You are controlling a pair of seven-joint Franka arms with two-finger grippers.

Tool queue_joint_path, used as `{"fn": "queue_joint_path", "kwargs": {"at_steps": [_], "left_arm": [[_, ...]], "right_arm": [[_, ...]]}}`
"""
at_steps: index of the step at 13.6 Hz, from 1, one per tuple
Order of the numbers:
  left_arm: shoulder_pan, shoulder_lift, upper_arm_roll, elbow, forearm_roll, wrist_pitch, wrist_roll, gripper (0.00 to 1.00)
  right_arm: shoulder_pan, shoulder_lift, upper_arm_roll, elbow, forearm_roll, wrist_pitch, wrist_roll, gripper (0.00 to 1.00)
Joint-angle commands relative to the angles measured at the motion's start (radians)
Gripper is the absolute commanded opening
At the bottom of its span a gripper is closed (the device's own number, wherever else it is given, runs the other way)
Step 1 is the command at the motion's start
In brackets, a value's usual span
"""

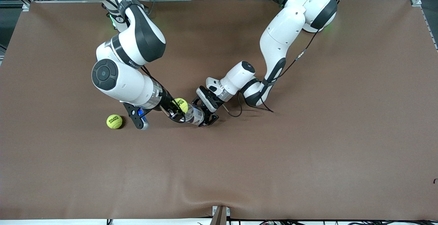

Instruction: Insert tennis ball vertically with right arm

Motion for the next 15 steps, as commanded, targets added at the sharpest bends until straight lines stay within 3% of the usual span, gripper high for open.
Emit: {"fn": "queue_joint_path", "kwargs": {"at_steps": [1, 5, 6, 7, 9, 12, 15], "left_arm": [[-0.008, 0.004, 0.013, -0.007, 0.012, 0.018, 0.003, 0.83], [-0.008, 0.004, 0.013, -0.007, 0.015, 0.018, 0.003, 0.83], [-0.008, 0.002, 0.013, -0.007, 0.016, 0.018, 0.003, 0.83], [-0.008, 0.004, 0.013, -0.007, 0.015, 0.018, 0.003, 0.83], [-0.008, 0.004, 0.013, -0.007, 0.016, 0.018, 0.003, 0.83], [-0.005, 0.004, 0.013, -0.007, 0.016, 0.018, 0.003, 0.83], [0.000, 0.001, 0.013, -0.007, 0.018, 0.018, 0.003, 0.83]], "right_arm": [[0.023, 0.015, -0.006, 0.016, -0.043, -0.007, 0.021, 0.15], [0.056, 0.052, -0.007, 0.016, -0.062, 0.011, 0.022, 0.19], [0.061, 0.058, -0.007, 0.018, -0.063, 0.012, 0.022, 0.34], [0.063, 0.063, -0.007, 0.018, -0.065, 0.012, 0.022, 0.37], [0.055, 0.061, -0.007, 0.021, -0.068, 0.006, 0.018, 1.00], [0.033, 0.041, -0.010, 0.033, -0.059, -0.029, 0.010, 1.00], [-0.066, 0.041, -0.004, 0.155, -0.053, -0.234, -0.024, 1.00]]}}
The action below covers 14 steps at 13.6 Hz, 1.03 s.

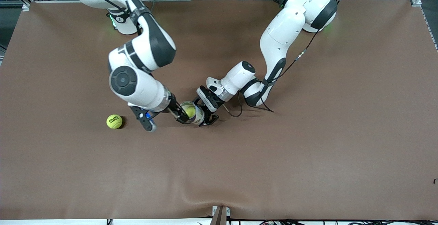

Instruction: Insert tennis ball vertically with right arm

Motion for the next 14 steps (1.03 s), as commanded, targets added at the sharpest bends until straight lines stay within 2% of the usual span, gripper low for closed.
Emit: {"fn": "queue_joint_path", "kwargs": {"at_steps": [1, 4, 7, 9, 11, 14], "left_arm": [[-0.002, 0.002, 0.011, -0.002, 0.014, 0.013, 0.003, 0.83], [-0.002, 0.002, 0.011, -0.002, 0.014, 0.013, 0.003, 0.83], [0.001, 0.001, 0.011, -0.002, 0.014, 0.013, 0.003, 0.83], [0.001, 0.001, 0.011, -0.002, 0.015, 0.013, 0.003, 0.83], [0.001, 0.001, 0.011, -0.002, 0.014, 0.013, 0.003, 0.83], [0.001, -0.001, 0.011, -0.002, 0.015, 0.013, 0.003, 0.83]], "right_arm": [[-0.088, -0.012, 0.016, 0.084, 0.001, -0.153, -0.084, 1.00], [-0.179, -0.045, 0.010, 0.077, -0.012, -0.242, -0.250, 1.00], [-0.284, -0.042, 0.008, 0.034, -0.106, -0.287, -0.570, 1.00], [-0.350, -0.034, 0.007, -0.009, -0.144, -0.258, -0.667, 1.00], [-0.368, -0.032, 0.007, -0.095, -0.208, -0.174, -0.742, 1.00], [-0.407, -0.031, 0.005, -0.234, -0.219, -0.016, -0.767, 1.00]]}}
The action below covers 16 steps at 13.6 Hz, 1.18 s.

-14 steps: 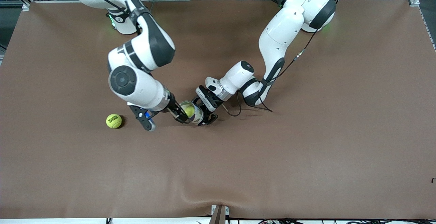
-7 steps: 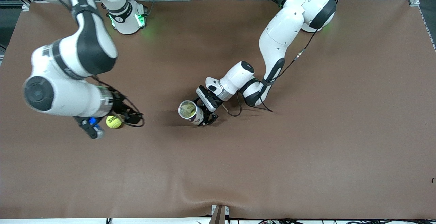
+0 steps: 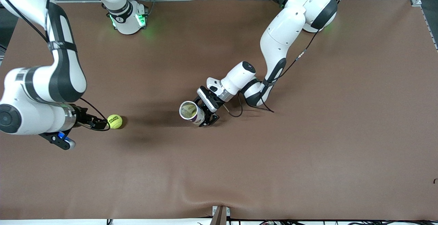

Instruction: Insert tennis ball vertically with right arm

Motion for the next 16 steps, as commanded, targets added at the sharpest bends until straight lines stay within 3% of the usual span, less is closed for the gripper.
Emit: {"fn": "queue_joint_path", "kwargs": {"at_steps": [1, 4, 15, 16], "left_arm": [[0.000, -0.001, 0.010, -0.001, 0.014, 0.012, 0.003, 0.83], [0.000, -0.001, 0.010, -0.001, 0.014, 0.012, 0.003, 0.83], [0.001, -0.004, 0.010, -0.010, 0.015, 0.012, 0.003, 0.84], [0.001, -0.005, 0.008, -0.010, 0.015, 0.012, 0.003, 0.84]], "right_arm": [[-0.040, -0.022, 0.015, -0.137, -0.030, 0.127, -0.035, 1.00], [-0.043, -0.010, 0.015, -0.231, -0.032, 0.237, -0.037, 1.00], [-0.031, 0.086, 0.015, -0.358, -0.032, 0.532, -0.034, 0.99], [-0.029, 0.086, 0.015, -0.369, -0.032, 0.550, -0.034, 0.80]]}}
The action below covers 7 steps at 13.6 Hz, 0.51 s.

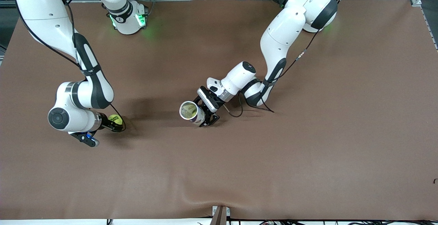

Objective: Insert tennis ball vertically with right arm
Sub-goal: 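Grasp the second tennis ball with the right gripper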

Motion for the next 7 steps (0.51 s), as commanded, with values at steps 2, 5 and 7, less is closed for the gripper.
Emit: {"fn": "queue_joint_path", "kwargs": {"at_steps": [2, 5, 7], "left_arm": [[0.001, -0.008, 0.008, -0.014, 0.015, 0.011, 0.003, 0.84], [0.001, -0.010, 0.008, -0.023, 0.015, 0.011, 0.003, 0.84], [0.002, -0.019, 0.008, -0.035, 0.015, 0.011, 0.003, 0.84]], "right_arm": [[-0.001, -0.017, 0.006, -0.029, -0.018, 0.025, -0.002, 0.19], [0.002, -0.023, 0.009, 0.013, -0.016, -0.048, 0.007, 0.00], [0.003, -0.028, 0.012, 0.068, -0.004, -0.132, 0.012, 0.00]]}}
